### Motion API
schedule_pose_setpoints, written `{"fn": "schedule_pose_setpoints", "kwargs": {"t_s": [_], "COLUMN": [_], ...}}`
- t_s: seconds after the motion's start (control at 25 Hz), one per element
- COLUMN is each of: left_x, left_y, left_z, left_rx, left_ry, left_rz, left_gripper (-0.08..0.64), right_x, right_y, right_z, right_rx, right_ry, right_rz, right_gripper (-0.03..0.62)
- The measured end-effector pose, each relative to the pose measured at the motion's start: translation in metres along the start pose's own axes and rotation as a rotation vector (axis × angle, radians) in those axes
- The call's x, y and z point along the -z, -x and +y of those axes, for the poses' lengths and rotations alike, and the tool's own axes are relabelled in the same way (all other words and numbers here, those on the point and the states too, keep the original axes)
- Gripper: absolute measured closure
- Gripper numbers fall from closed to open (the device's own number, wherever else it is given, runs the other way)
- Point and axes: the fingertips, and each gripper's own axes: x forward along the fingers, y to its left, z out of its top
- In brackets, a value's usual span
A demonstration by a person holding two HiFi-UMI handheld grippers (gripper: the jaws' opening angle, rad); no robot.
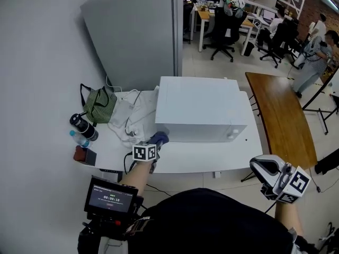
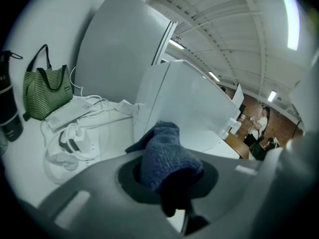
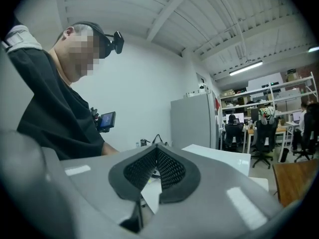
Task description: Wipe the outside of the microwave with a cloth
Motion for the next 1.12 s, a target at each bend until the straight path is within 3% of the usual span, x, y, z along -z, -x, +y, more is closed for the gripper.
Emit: {"fn": "schedule_pose_setpoints", "kwargs": {"t_s": [0.16,0.4,0.52,0.76,0.96,1.12], "left_x": [-0.003,0.012,0.015,0.011,0.013,0.023], "left_y": [-0.034,-0.084,-0.119,-0.190,-0.190,-0.168], "left_z": [-0.033,-0.082,-0.144,-0.292,-0.299,-0.271], "left_rx": [0.020,-0.049,-0.019,0.130,0.148,0.138], "left_ry": [-0.030,-0.017,-0.053,-0.184,-0.228,-0.158], "left_rz": [0.044,0.105,0.130,0.153,0.175,0.158], "left_gripper": [0.502,0.502,0.502,0.502,0.502,0.502], "right_x": [0.001,0.034,0.044,0.057,0.060,0.059], "right_y": [0.039,0.135,0.192,0.267,0.290,0.268], "right_z": [-0.020,-0.078,-0.111,-0.152,-0.154,-0.142], "right_rx": [0.059,0.144,0.184,0.220,0.253,0.233], "right_ry": [-0.011,-0.061,-0.086,-0.110,-0.115,-0.120], "right_rz": [-0.023,-0.069,-0.087,-0.100,-0.109,-0.098], "right_gripper": [0.588,0.588,0.588,0.588,0.588,0.588]}}
